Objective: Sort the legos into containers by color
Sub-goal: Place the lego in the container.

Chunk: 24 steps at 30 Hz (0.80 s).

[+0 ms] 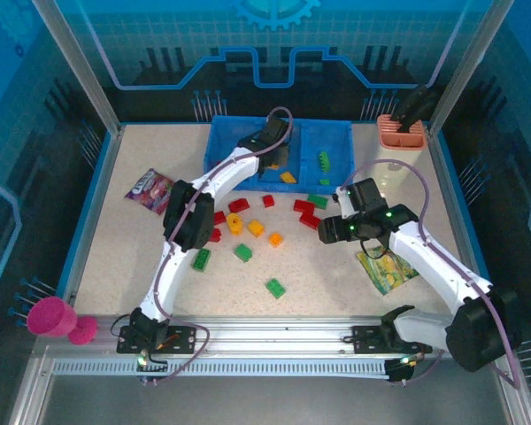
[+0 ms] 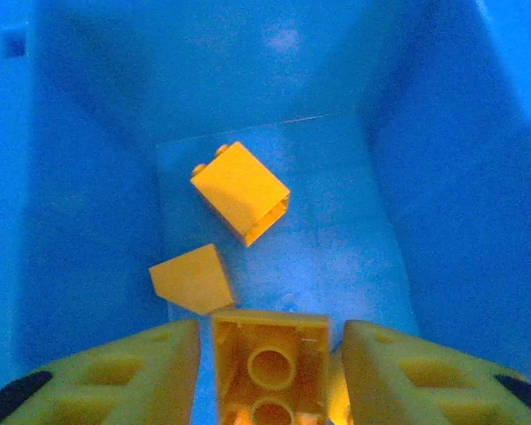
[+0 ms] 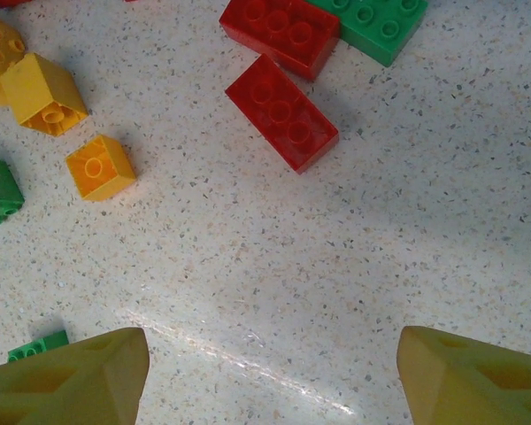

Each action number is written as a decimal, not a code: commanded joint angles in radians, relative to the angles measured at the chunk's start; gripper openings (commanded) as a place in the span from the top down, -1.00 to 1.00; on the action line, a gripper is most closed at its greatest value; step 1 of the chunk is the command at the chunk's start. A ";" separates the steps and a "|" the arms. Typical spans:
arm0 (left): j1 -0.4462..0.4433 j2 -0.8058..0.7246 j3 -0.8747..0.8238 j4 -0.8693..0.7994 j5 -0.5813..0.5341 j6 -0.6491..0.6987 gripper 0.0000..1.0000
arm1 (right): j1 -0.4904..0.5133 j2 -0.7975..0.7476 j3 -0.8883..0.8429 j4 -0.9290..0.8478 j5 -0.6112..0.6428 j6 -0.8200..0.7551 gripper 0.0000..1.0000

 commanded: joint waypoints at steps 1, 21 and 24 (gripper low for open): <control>0.006 -0.011 0.057 -0.042 0.043 0.019 -0.15 | -0.012 0.052 -0.006 0.023 -0.029 -0.057 -0.52; 0.005 -0.663 -0.335 -0.036 0.202 0.066 -0.42 | 0.025 0.547 0.247 0.090 0.037 -0.219 -0.54; 0.006 -0.769 -0.443 -0.036 0.189 0.065 -0.44 | 0.031 0.599 0.287 0.084 0.051 -0.241 -0.56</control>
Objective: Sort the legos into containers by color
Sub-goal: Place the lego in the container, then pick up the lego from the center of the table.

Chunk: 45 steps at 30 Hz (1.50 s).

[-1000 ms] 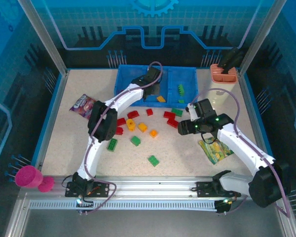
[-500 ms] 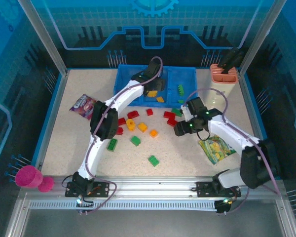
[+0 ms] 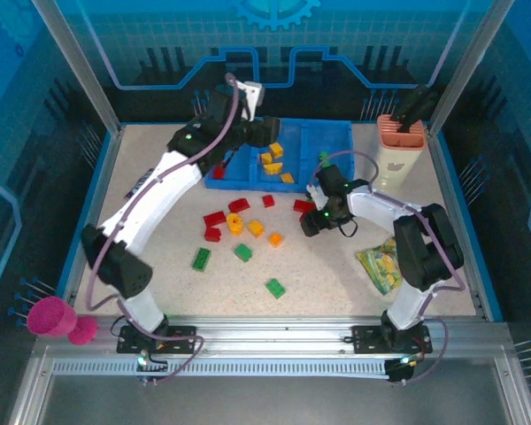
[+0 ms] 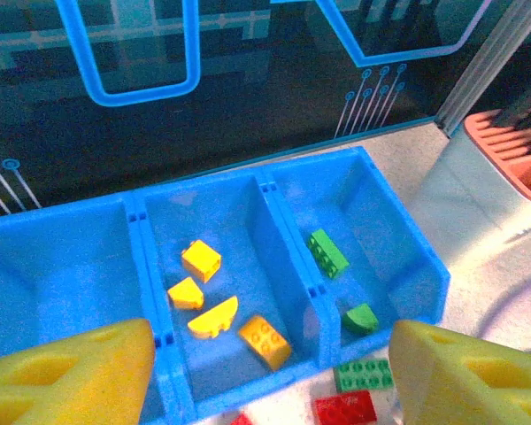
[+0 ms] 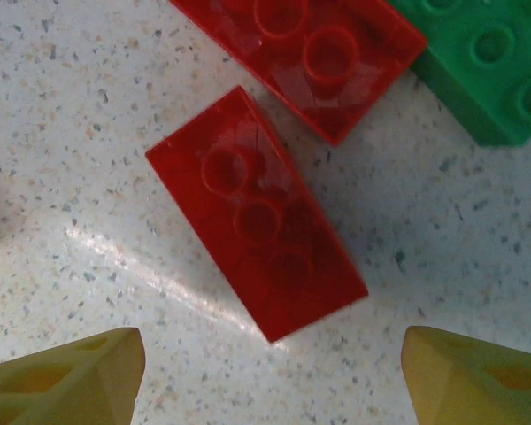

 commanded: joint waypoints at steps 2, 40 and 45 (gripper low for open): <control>0.005 -0.100 -0.129 -0.049 0.003 0.027 -0.45 | 0.021 0.067 0.071 -0.001 0.035 -0.063 -0.56; 0.168 -0.448 -0.473 -0.130 -0.005 0.072 -0.53 | 0.215 0.045 0.141 -0.256 0.092 -0.021 0.54; 0.225 -0.501 -0.515 -0.130 0.017 0.081 -0.53 | 0.260 0.016 0.345 -0.311 0.087 -0.019 0.53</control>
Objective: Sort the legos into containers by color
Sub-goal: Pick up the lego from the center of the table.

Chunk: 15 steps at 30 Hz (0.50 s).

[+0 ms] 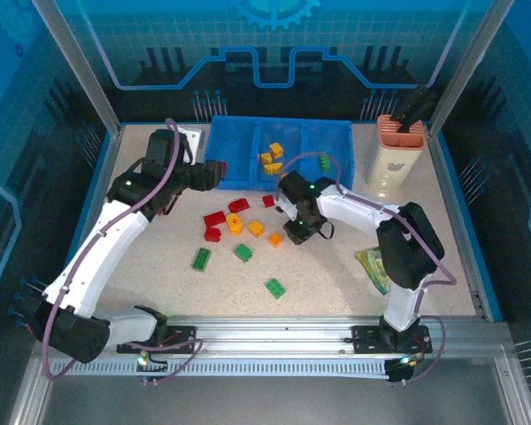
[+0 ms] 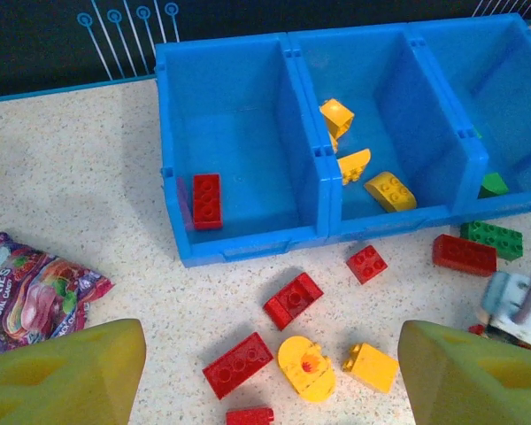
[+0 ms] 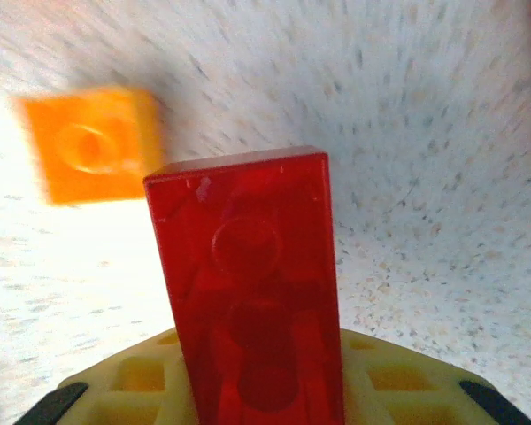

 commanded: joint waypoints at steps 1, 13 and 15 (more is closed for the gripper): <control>0.047 -0.071 -0.040 0.005 0.042 0.025 -0.53 | 0.021 -0.017 0.182 -0.050 -0.022 0.011 0.53; 0.110 -0.266 -0.211 -0.124 0.039 -0.058 -0.53 | 0.037 0.624 1.255 -0.187 0.021 -0.172 0.50; 0.109 -0.279 -0.257 -0.128 0.059 -0.106 -0.52 | 0.032 0.708 1.370 -0.185 0.030 -0.188 0.47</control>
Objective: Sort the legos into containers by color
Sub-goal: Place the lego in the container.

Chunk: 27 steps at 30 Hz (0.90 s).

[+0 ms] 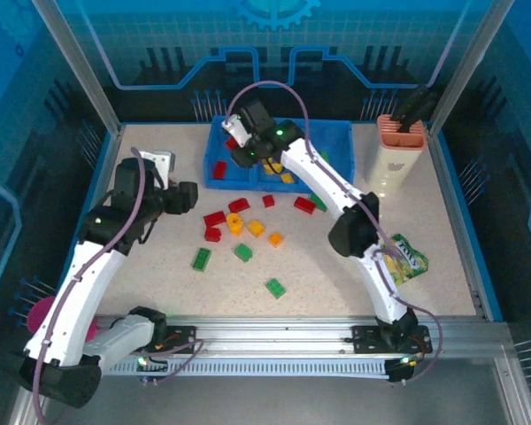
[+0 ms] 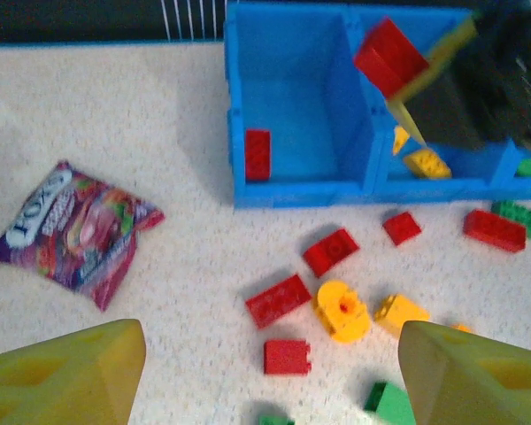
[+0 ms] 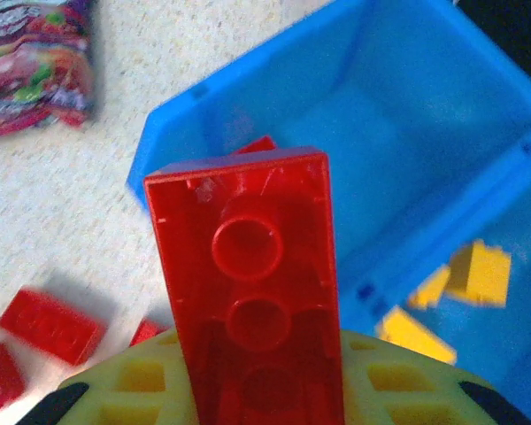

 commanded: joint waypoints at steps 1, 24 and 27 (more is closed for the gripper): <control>0.009 -0.014 -0.077 -0.053 0.042 -0.088 -0.52 | 0.005 0.108 0.122 -0.071 0.023 -0.063 0.47; -0.136 0.140 -0.451 0.064 0.072 -0.352 -0.52 | -0.030 0.071 -0.071 0.203 -0.075 -0.066 -0.06; -0.170 0.177 -0.461 0.089 0.057 -0.366 -0.52 | -0.030 0.036 -0.110 0.214 -0.074 -0.072 -0.10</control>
